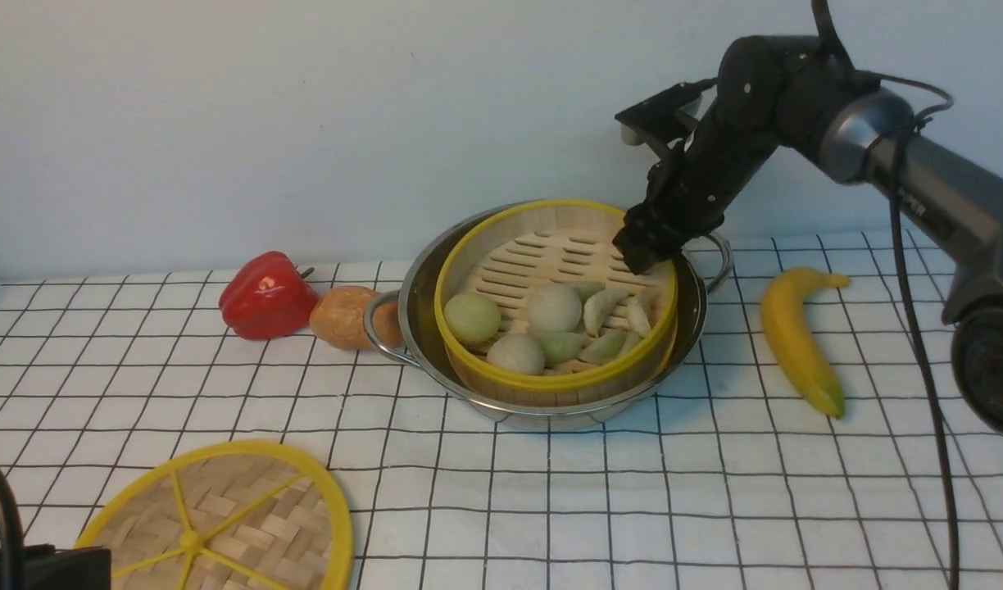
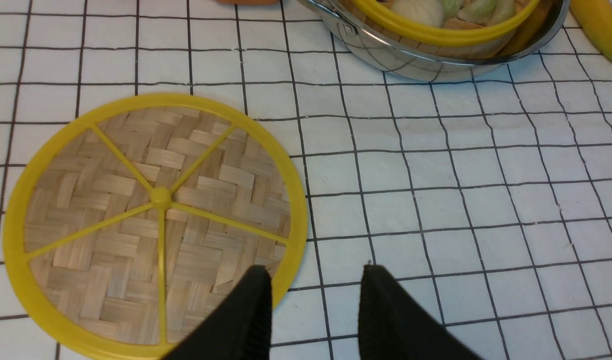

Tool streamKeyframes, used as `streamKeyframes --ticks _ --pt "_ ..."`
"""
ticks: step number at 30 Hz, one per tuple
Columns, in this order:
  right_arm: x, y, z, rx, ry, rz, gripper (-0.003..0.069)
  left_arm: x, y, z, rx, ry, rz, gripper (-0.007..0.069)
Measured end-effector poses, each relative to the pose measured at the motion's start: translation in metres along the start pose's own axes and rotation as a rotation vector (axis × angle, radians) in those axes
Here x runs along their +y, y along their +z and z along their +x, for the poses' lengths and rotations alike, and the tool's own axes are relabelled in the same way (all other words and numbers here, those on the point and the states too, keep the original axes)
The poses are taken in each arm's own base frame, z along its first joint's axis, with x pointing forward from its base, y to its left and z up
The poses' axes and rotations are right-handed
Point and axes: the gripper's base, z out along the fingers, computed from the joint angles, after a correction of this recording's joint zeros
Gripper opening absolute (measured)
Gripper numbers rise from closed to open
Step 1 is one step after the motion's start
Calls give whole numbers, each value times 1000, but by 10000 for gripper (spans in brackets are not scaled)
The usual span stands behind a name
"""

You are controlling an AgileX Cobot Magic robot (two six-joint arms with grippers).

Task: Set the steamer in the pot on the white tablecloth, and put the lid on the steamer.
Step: 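Place the bamboo steamer basket of food into the steel pot with the right gripper, then grasp the bamboo steamer lid lying on the table by its centre knob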

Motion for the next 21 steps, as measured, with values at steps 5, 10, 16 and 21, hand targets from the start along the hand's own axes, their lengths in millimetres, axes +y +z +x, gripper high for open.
streamKeyframes --ticks 5,10,16,21 --pt "2 -29 -15 -98 3 25 391 0 0 0 -1 0 0 243" --pt "8 -76 -33 -228 17 25 380 0 0 0 -1 0 0 243" --pt "12 -135 -45 -356 95 79 285 0 0 0 -5 20 -1 243" --pt "8 -203 -48 -494 143 249 13 0 0 -2 -26 43 -6 243"
